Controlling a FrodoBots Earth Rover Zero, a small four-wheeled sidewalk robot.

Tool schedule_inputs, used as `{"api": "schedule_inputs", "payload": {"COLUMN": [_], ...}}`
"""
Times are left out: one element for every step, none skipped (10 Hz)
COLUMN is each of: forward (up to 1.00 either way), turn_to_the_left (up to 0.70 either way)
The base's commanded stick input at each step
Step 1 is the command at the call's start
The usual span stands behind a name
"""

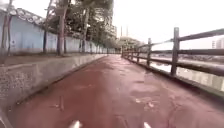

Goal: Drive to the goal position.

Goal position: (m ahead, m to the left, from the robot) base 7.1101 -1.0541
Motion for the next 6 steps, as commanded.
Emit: {"api": "schedule_inputs", "payload": {"forward": [0.70, 0.70, 0.70, 0.70, 0.70, 0.70], "turn_to_the_left": [0.00, 0.00, 0.00, 0.00, 0.00, 0.00]}}
